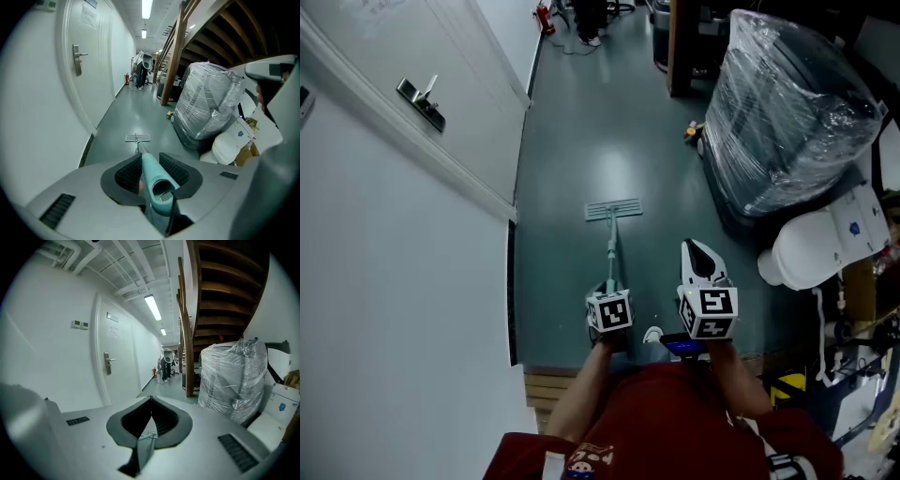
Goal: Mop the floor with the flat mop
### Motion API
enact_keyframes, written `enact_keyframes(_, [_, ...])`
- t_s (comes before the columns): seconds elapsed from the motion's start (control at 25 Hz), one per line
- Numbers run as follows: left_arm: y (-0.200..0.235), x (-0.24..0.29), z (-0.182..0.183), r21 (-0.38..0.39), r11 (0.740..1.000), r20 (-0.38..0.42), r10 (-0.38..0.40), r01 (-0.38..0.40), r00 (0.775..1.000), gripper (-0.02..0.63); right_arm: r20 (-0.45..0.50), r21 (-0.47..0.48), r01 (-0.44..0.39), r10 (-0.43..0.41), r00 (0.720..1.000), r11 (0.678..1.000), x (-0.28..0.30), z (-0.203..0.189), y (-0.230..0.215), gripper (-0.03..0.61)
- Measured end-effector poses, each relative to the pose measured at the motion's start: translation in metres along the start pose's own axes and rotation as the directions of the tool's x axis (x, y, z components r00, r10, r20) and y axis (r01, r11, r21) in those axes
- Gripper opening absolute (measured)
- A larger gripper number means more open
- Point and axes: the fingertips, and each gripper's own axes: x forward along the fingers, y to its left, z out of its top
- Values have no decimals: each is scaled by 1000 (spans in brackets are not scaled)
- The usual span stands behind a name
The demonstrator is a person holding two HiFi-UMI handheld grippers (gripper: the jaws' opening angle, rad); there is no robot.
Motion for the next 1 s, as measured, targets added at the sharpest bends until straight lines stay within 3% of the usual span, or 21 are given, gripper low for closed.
enact_keyframes(0.48, [-20, 11, 4, -8, 999, 6, 31, -31, 1000, 130, 2, 32, -5, 5, 1000, 999, 1, 0, -30, 18])
enact_keyframes(1.0, [1, 49, 74, -21, 1000, 23, 16, -16, 1000, 130, -10, 14, 10, -10, 1000, 1000, 70, 24, -30, 18])
